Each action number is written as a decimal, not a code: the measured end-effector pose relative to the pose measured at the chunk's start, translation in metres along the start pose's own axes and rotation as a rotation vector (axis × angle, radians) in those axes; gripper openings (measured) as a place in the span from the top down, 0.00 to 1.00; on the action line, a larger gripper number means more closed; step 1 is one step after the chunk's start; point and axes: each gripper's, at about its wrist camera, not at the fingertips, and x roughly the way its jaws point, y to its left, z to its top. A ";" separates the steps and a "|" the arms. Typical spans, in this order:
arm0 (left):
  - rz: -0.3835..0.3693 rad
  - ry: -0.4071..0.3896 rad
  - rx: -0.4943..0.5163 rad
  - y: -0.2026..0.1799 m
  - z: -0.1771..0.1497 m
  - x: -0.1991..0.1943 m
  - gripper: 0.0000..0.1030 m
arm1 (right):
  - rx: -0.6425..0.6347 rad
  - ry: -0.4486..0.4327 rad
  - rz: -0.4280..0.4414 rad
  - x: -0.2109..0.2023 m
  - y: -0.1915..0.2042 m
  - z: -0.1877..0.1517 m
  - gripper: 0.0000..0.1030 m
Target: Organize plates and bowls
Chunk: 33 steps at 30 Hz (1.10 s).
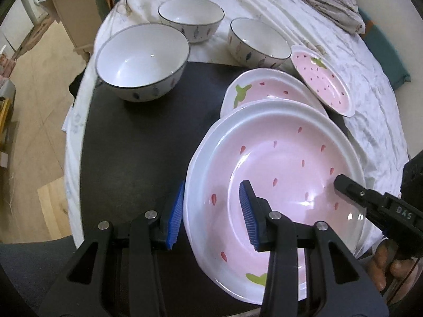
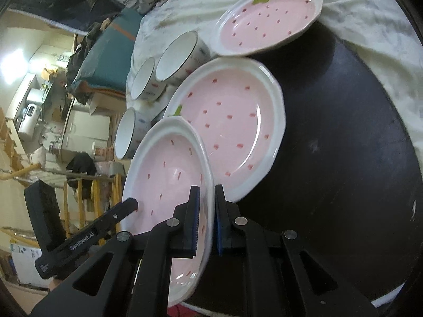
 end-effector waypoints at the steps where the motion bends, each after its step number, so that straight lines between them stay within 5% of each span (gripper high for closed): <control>1: 0.000 0.011 -0.009 0.000 0.003 0.005 0.64 | 0.010 -0.004 0.001 0.000 -0.002 0.003 0.88; 12: -0.011 0.024 -0.015 -0.009 0.027 0.026 0.64 | 0.055 -0.033 0.011 0.001 -0.014 0.025 0.88; 33: 0.015 0.045 0.040 -0.029 0.051 0.054 0.64 | 0.066 -0.025 -0.106 0.024 -0.033 0.069 0.88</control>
